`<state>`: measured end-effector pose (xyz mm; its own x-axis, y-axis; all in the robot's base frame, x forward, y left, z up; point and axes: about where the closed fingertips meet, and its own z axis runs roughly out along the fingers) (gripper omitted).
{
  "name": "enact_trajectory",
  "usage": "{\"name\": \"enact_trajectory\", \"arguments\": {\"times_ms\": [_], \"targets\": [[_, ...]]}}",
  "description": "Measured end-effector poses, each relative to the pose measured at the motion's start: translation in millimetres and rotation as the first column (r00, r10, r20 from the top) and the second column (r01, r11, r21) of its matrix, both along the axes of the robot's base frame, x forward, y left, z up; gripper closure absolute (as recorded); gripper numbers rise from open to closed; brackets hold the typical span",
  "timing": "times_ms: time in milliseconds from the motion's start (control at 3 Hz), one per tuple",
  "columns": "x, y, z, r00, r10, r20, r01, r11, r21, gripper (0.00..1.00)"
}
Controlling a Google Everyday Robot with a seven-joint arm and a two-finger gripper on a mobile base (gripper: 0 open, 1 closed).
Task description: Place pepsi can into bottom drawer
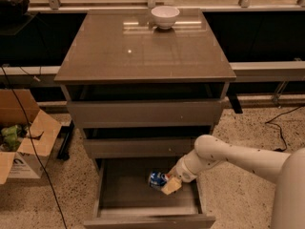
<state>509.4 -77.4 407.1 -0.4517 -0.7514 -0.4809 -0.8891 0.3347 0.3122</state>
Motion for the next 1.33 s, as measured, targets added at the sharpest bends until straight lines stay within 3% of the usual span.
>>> {"name": "enact_trajectory", "arguments": {"times_ms": [667, 1333], "targets": [[8.4, 14.3, -35.1, 0.9993, -0.010, -0.037, 0.010, 1.000, 0.011, 1.00], [29.5, 44.6, -143.6, 0.9879, -0.058, -0.144, 0.066, 0.996, 0.052, 1.00]]}}
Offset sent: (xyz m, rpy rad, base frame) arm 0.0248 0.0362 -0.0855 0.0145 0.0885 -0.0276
